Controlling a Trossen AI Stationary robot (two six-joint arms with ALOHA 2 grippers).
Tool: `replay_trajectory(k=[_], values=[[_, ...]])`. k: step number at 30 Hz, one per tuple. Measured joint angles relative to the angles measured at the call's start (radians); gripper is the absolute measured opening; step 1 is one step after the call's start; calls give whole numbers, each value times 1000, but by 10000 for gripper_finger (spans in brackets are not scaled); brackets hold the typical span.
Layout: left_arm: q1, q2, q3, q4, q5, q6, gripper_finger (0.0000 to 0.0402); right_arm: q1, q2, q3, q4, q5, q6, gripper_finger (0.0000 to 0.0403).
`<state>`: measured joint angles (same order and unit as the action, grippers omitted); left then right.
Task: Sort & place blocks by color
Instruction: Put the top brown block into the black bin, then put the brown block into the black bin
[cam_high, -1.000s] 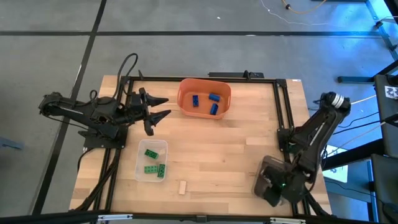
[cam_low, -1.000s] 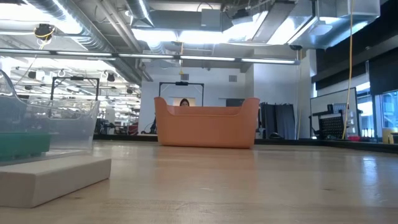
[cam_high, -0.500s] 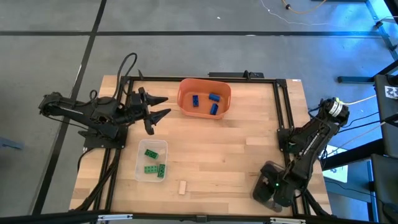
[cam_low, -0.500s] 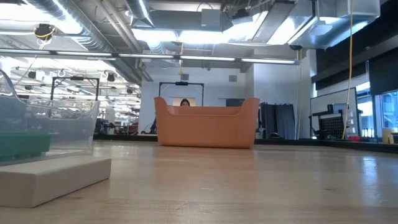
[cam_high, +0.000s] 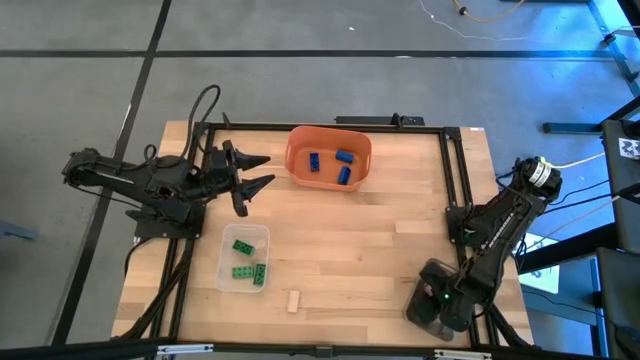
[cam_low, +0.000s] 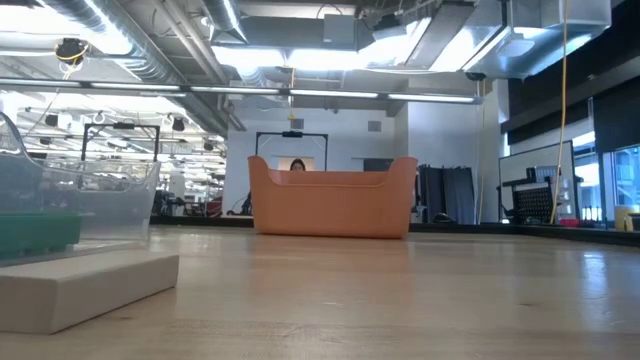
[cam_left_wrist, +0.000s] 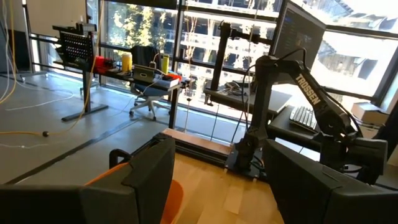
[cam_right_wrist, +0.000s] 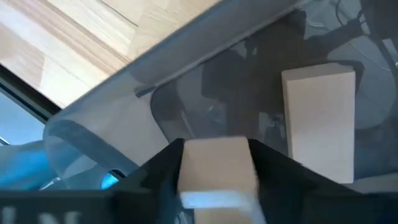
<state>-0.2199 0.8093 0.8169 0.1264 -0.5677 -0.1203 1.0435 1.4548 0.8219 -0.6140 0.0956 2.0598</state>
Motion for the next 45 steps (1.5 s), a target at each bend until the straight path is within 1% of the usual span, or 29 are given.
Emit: replay_trajectory(k=[5, 8, 10, 13, 17, 20, 23, 25, 27, 31, 33, 36, 40, 45], values=[[0, 0, 0, 0, 0, 0, 235, -1, -20, 0, 0, -16, -34, 251], [0, 0, 0, 0, 0, 0, 235, -1, -56, 0, -16, -39, -72, 280], [0, 0, 0, 0, 0, 0, 235, -1, -93, 0, -34, -39, -86, 287], [0, 0, 0, 0, 0, 0, 235, -1, -171, 0, -64, -37, -143, 288], [0, 0, 0, 3, 0, 0, 235, -1, -300, 0, -40, -4, -231, 284], [0, 0, 0, 4, 0, 0, 235, -17, -401, 0, 17, 54, -293, 283], [0, 0, 0, 5, 0, 0, 235, -60, -480, 0, 66, 173, -365, 283], [0, 0, 0, 5, 0, 0, 235, -106, -515, 0, 92, 248, -445, 283], [0, 0, 0, 6, 0, 0, 235, -168, -532, 1, 95, 269, -528, 283], [0, 0, 0, 14, 0, -2, 235, -324, -528, 0, 109, 227, -737, 283], [0, 0, 0, 28, 4, -5, 235, -413, -516, -10, 162, 188, -845, 283], [0, 0, 0, 55, 11, -7, 235, -547, -492, -37, 288, 137, -1024, 283], [0, 0, 0, 57, 12, -18, 235, -710, -457, -60, 482, 94, -1254, 283], [-1, 0, 0, 51, 39, -85, 235, -863, -434, -60, 755, 11, -1485, 284]])
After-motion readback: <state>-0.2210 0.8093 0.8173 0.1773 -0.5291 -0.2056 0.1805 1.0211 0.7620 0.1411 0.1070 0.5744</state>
